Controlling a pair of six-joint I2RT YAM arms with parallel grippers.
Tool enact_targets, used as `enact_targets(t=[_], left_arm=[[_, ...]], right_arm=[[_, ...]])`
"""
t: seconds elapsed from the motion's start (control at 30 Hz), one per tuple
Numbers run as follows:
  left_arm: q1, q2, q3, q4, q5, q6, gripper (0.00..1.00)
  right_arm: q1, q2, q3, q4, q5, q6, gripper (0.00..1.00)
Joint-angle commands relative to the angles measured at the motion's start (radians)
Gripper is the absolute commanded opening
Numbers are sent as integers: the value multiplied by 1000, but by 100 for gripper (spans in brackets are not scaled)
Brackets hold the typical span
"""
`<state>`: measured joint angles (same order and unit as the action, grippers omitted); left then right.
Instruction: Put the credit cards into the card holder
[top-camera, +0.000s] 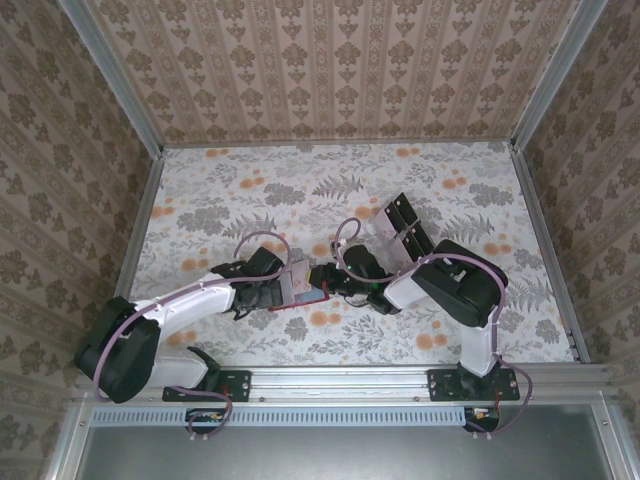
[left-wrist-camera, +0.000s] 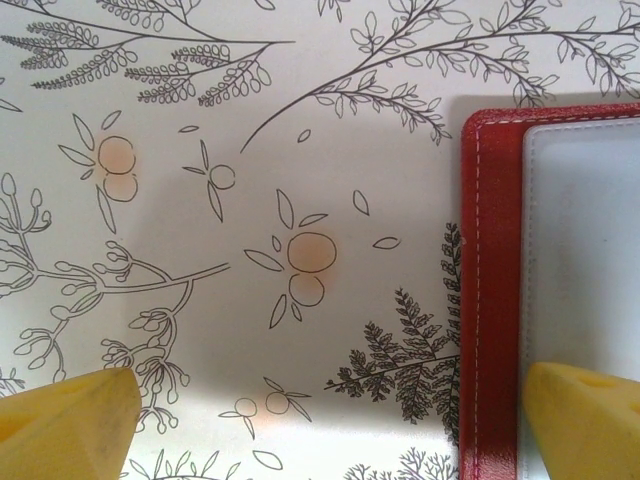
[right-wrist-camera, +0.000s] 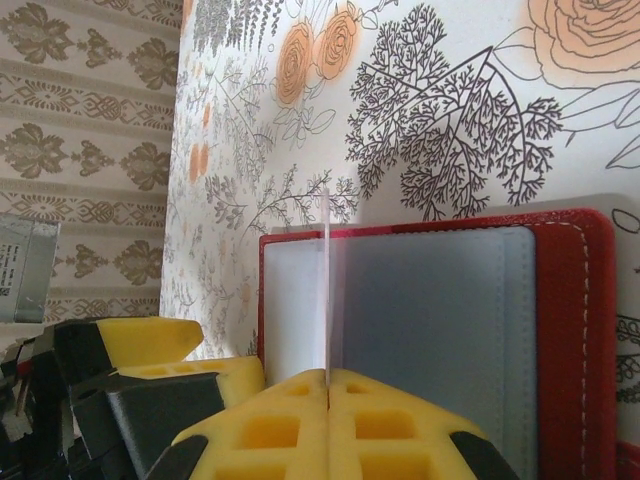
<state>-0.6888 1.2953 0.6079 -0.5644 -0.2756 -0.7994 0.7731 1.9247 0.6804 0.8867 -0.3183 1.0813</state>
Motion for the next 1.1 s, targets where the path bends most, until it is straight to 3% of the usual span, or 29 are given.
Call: enact_targets(t=[0.0,1.07], left_arm=[[-6,7,-10,-31,-20,-22,100],[-7,11,-7,-28,-19,-22,100]], right_arm=[[1,22,-11,60,2,21,0],[31,77,-46,111,-74,33,0]])
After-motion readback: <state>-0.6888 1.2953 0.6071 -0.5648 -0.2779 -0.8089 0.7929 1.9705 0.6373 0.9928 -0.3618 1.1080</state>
